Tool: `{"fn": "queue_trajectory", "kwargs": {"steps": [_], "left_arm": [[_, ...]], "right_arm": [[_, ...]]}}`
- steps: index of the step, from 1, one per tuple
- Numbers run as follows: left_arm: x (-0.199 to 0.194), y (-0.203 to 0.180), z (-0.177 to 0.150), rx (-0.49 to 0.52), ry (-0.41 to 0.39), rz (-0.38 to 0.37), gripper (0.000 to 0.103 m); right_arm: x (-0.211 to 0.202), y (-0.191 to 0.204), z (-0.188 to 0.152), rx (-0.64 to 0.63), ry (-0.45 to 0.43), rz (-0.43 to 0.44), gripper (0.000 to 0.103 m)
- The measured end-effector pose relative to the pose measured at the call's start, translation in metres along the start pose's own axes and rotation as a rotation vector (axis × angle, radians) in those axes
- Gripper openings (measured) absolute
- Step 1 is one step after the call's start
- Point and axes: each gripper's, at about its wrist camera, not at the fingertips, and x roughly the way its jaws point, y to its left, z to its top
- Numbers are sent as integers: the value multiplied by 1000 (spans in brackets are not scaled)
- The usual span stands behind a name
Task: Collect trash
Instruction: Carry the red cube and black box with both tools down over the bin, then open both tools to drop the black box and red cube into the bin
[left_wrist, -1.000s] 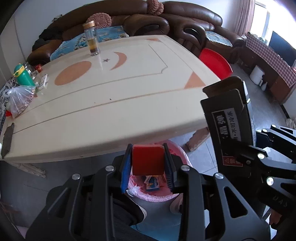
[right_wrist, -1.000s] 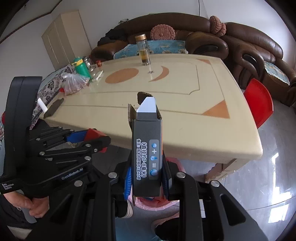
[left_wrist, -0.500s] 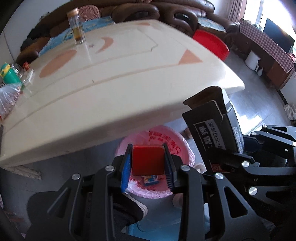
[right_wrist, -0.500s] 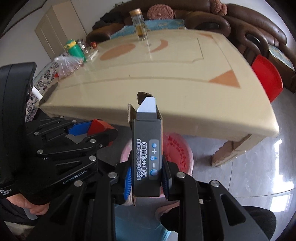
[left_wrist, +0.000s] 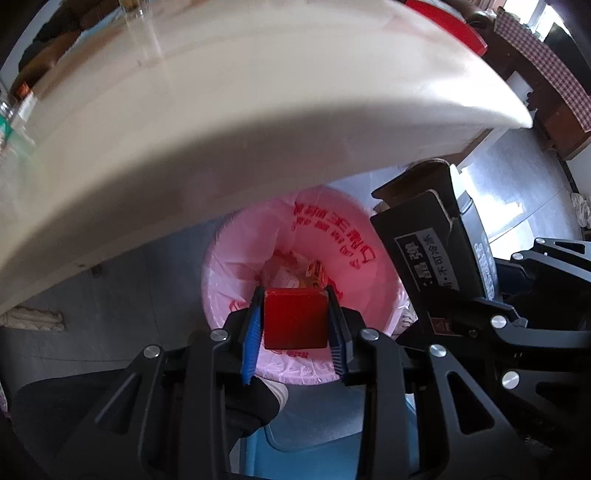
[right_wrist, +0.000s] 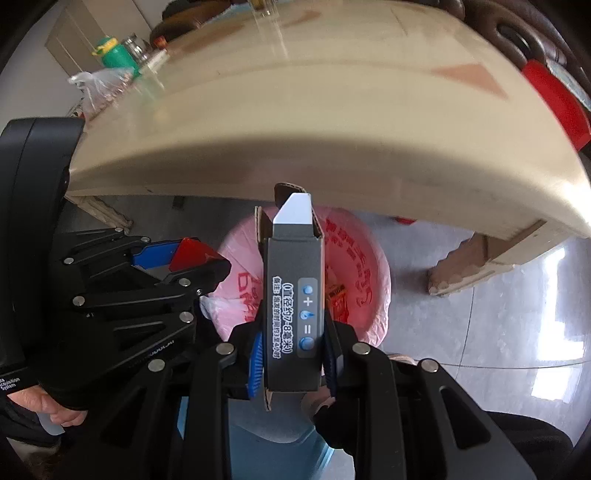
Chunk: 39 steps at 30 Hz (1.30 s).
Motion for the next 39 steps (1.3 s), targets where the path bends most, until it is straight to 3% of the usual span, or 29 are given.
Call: {"fn": "queue_trajectory", "kwargs": {"steps": [17, 23, 26, 29, 30, 33, 34, 39], "left_arm": [[102, 10, -4, -35, 230, 0, 32], [128, 17, -6, -69, 288, 19, 32], [133, 20, -6, -81, 299, 29, 32], [136, 20, -3, -76, 310, 74, 51], [136, 22, -2, -84, 310, 88, 59], [134, 28, -1, -114, 311, 90, 66], [135, 28, -1, -119, 317, 86, 71], [138, 27, -1, -111, 337, 113, 72]], "right_arm": [[101, -28, -3, 22, 191, 23, 26], [121, -38, -1, 19, 214, 23, 26], [124, -37, -1, 29, 223, 66, 26], [123, -36, 1, 20, 207, 61, 34], [122, -38, 2, 21, 195, 35, 42], [120, -46, 3, 46, 181, 22, 66], [120, -47, 3, 51, 179, 21, 67], [124, -45, 2, 46, 194, -6, 68]]}}
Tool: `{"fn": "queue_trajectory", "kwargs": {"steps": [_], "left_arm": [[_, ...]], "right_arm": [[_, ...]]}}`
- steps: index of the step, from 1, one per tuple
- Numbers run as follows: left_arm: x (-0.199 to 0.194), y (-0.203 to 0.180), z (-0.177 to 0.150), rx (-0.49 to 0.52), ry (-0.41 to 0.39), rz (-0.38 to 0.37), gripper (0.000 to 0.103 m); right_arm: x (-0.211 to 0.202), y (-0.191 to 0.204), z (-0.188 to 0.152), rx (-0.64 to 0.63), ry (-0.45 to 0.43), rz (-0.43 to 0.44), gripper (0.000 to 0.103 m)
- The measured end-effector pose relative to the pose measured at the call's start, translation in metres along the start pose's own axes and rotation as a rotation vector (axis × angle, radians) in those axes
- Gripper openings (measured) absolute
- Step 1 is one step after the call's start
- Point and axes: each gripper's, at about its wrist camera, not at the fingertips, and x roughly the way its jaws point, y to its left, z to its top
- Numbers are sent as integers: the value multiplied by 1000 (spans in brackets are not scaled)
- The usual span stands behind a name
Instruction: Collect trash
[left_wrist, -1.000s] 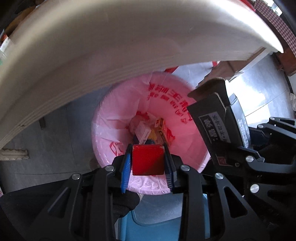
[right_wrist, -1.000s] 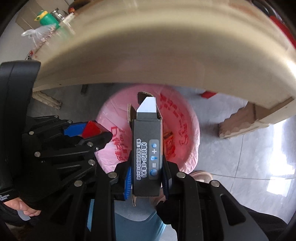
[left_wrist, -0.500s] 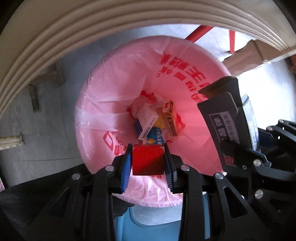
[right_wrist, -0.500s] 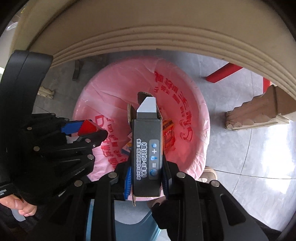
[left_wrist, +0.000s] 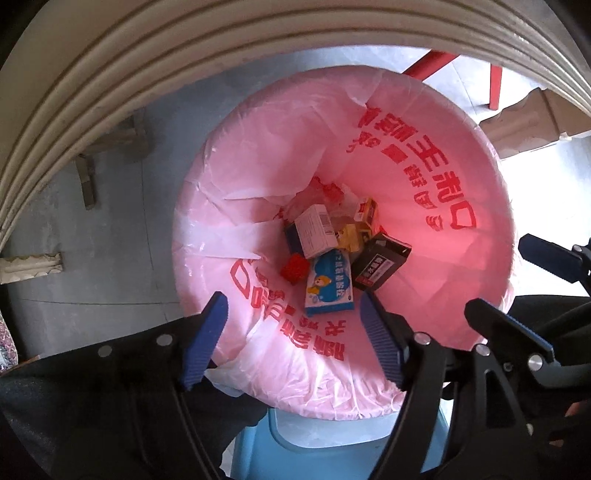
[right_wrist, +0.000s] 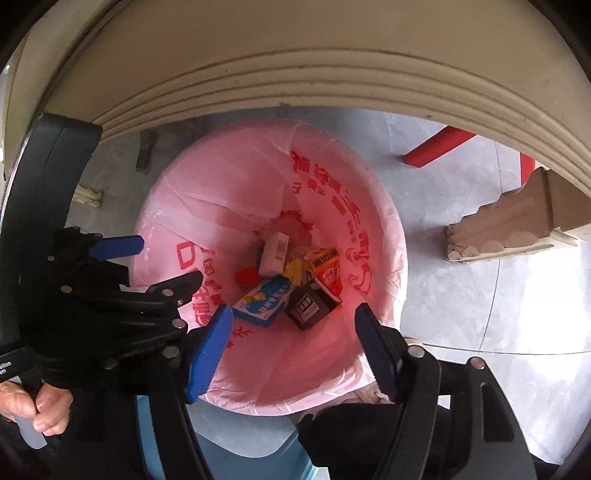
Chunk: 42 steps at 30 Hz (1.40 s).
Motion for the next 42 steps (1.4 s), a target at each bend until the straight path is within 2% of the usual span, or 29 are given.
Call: {"fn": "queue_trajectory", "kwargs": {"steps": [3, 6, 13, 17, 20, 26, 31, 33, 35, 38, 42], "left_arm": [[1, -2, 1, -1, 5, 13, 72], [2, -5, 1, -4, 2, 24, 73], [-14, -8, -8, 0, -19, 52, 74], [-38, -9, -19, -13, -68, 71, 74], [-69, -10, -28, -35, -149, 85, 74], [-146, -18, -51, -65, -335, 77, 74], [-215, -24, -74, -88, -506, 67, 75], [-239, -26, -84, -93, -568, 55, 79], [-261, -28, -95, -96, -623, 52, 80], [-290, -26, -112, -121, -703, 44, 81], [-317, -20, -131, -167, -775, 65, 86]], "right_arm": [[-1, -2, 1, 5, 6, -15, 69], [-4, -4, -1, 20, -1, -58, 77], [-21, 0, -11, 10, -38, -139, 78], [-44, 4, -19, 27, -100, -183, 78], [-72, 7, -25, 49, -182, -210, 78], [-151, 13, -40, 90, -417, -296, 80], [-227, 20, -57, 111, -623, -362, 90], [-254, 27, -64, 110, -694, -387, 90], [-282, 35, -74, 107, -767, -397, 96], [-310, 41, -85, 108, -836, -380, 96], [-334, 55, -101, 114, -874, -342, 96]]}}
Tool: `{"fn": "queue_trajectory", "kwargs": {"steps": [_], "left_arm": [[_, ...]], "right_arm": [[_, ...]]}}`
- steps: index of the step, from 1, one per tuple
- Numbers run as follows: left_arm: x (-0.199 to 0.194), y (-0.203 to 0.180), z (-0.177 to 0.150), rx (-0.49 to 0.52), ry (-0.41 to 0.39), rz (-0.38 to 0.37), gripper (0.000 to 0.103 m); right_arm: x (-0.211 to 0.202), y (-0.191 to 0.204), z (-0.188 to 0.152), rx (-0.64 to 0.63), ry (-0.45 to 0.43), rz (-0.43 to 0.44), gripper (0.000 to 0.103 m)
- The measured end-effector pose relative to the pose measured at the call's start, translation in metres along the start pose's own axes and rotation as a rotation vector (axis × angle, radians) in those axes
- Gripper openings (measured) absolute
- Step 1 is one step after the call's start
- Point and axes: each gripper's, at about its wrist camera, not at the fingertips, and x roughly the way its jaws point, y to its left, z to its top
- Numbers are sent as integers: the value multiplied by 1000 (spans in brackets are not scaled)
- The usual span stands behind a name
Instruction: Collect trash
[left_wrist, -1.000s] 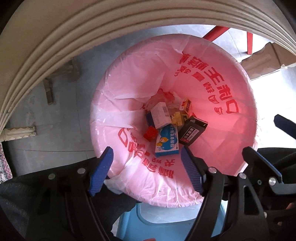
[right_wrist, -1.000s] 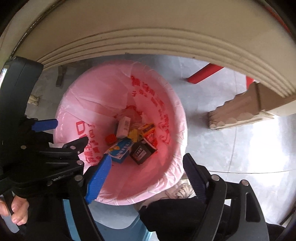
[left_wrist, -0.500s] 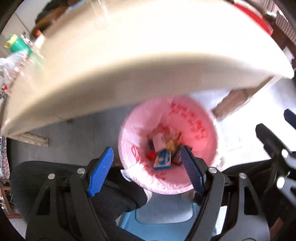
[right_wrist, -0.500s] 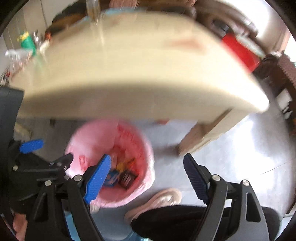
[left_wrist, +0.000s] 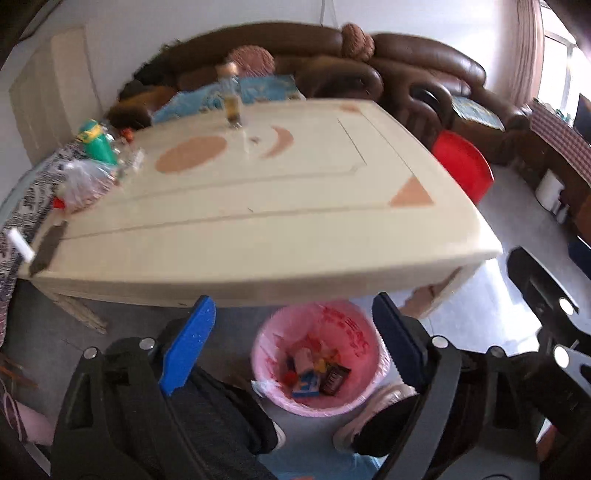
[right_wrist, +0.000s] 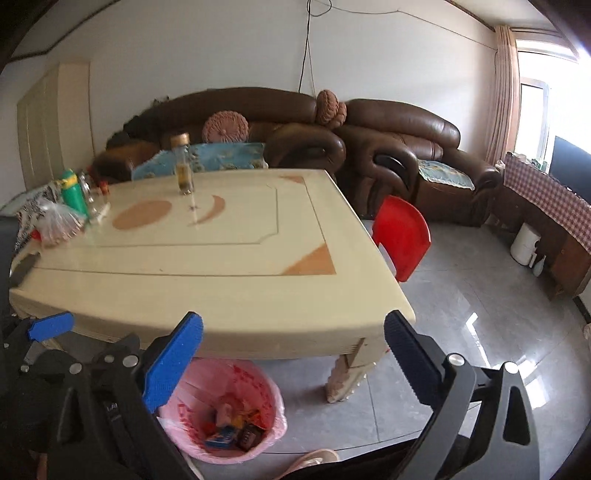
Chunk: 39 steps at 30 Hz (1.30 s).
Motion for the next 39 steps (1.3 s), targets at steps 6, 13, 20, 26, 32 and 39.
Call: {"fn": "queue_trajectory", "kwargs": {"steps": [6, 13, 20, 26, 32, 39], "left_arm": [[-26, 15, 3, -58, -58, 4, 91], [-53, 25, 5, -85, -119, 10, 94], [-67, 25, 3, -88, -153, 24, 97], [-71, 26, 3, -93, -163, 31, 97], [-71, 25, 3, -96, -159, 41, 97], [-70, 26, 4, -95, -149, 56, 97]], "right_arm": [[-40, 9, 9, -3, -79, -39, 96], [-61, 8, 16, 22, -151, -62, 96], [-76, 9, 19, 36, -183, -57, 96], [-78, 8, 18, 36, -187, -63, 96], [-75, 5, 18, 34, -187, -75, 96], [-75, 2, 19, 45, -187, -80, 96]]}}
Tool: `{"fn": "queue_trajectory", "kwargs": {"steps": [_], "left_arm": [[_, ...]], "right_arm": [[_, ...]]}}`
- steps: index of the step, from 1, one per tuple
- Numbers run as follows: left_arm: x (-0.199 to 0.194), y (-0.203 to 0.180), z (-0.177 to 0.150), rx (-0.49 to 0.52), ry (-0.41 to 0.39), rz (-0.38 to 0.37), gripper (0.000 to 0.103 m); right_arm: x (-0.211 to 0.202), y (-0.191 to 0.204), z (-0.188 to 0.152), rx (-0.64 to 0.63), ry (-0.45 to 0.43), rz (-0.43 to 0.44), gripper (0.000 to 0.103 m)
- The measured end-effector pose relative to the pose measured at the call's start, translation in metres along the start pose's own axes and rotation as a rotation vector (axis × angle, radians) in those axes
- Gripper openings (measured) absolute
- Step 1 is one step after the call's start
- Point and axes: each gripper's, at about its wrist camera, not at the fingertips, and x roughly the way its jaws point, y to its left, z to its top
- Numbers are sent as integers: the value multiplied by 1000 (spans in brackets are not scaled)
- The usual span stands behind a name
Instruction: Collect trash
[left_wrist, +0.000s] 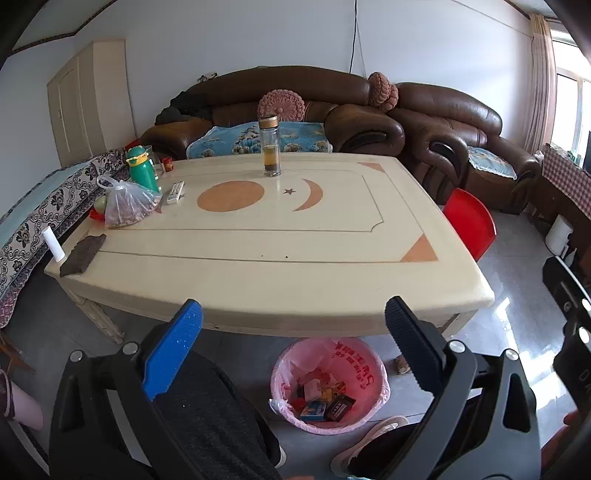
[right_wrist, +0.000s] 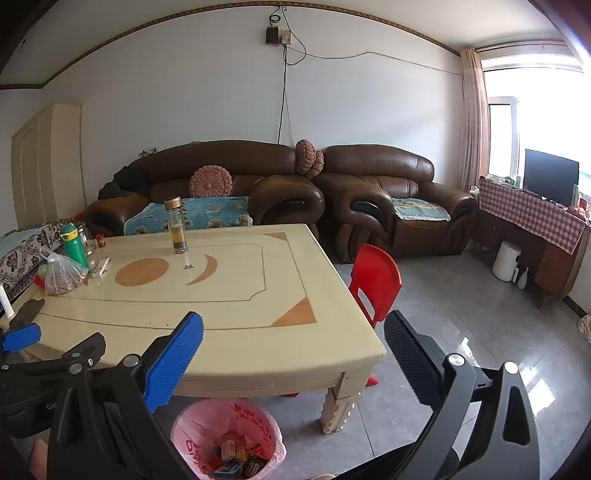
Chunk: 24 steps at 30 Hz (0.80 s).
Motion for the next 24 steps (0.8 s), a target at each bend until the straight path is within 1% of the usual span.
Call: {"fn": "queue_trajectory", "kwargs": {"steps": [6, 8, 18, 24], "left_arm": [[1, 3, 1, -8, -2, -19, 97], [0, 3, 1, -6, -11, 2, 97], [4, 2, 0, 9, 21, -5, 97], [5, -1, 0, 24, 38, 8, 97]], "right_arm": [[1, -3, 1, 14, -1, -6, 96], [2, -3, 1, 12, 3, -4, 96], [3, -4, 2, 11, 7, -1, 96], [3, -4, 1, 12, 8, 4, 96]]}}
